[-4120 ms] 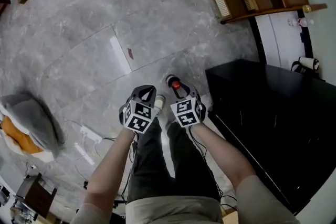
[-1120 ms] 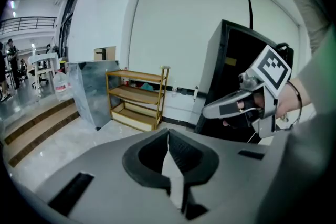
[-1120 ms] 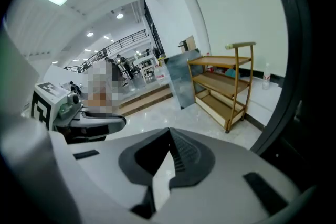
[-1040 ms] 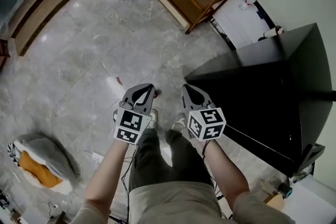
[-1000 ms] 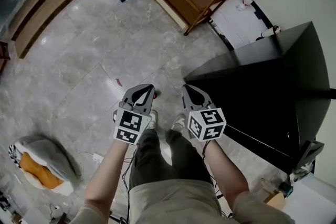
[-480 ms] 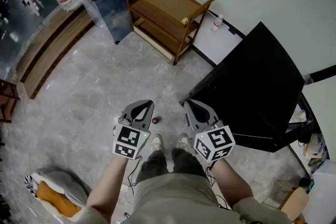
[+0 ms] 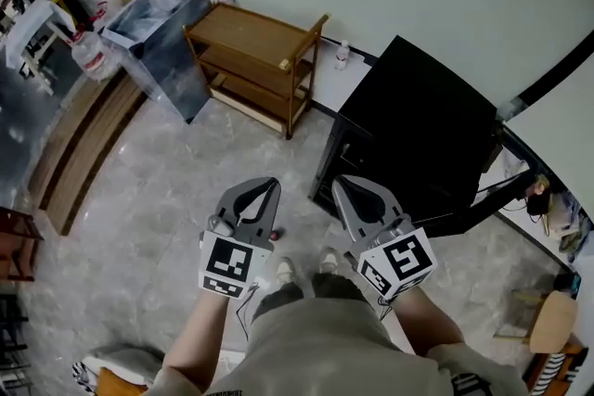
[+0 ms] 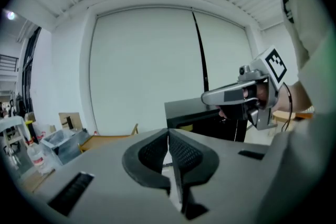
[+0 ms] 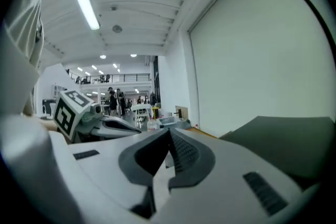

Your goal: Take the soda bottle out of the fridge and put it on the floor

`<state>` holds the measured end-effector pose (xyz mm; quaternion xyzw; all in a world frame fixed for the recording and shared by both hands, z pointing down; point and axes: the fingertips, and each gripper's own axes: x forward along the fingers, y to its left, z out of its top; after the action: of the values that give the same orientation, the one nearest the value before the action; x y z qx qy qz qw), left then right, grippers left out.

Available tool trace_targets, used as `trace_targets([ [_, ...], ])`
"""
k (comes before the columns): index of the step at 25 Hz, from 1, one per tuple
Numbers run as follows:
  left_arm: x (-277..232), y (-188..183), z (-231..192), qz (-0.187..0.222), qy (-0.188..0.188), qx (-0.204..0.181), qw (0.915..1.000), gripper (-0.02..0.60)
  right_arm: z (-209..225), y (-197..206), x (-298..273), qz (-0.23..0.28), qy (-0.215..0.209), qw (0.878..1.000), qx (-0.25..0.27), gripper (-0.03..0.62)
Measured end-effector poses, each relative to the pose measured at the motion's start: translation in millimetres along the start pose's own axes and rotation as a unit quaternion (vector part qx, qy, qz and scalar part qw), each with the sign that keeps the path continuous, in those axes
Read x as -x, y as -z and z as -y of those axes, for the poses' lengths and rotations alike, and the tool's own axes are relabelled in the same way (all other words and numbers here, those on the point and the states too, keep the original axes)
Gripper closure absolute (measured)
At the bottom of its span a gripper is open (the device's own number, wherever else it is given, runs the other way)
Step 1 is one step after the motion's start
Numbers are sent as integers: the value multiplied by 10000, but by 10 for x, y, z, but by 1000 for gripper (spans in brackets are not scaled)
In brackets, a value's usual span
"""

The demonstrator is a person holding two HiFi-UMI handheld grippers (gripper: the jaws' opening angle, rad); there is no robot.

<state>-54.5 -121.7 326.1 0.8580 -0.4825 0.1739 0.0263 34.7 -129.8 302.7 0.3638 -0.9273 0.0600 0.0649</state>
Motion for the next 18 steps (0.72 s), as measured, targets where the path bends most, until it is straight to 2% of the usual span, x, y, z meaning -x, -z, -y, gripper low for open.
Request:
trace_targets([
  [2, 41, -279, 108, 267, 118, -137, 9995, 574, 35, -211, 162, 217, 53, 9996, -161, 597],
  [4, 55, -480, 217, 472, 270, -172, 9984, 574, 71, -379, 335, 383, 159, 9991, -111, 597],
  [9, 71, -694, 440, 691, 547, -219, 9959, 574, 139, -616, 728, 687, 388, 9968, -139, 597],
  [18, 66, -1070, 621, 952, 825, -304, 9916, 574, 251, -869, 1189, 741, 892, 9920, 491, 597],
])
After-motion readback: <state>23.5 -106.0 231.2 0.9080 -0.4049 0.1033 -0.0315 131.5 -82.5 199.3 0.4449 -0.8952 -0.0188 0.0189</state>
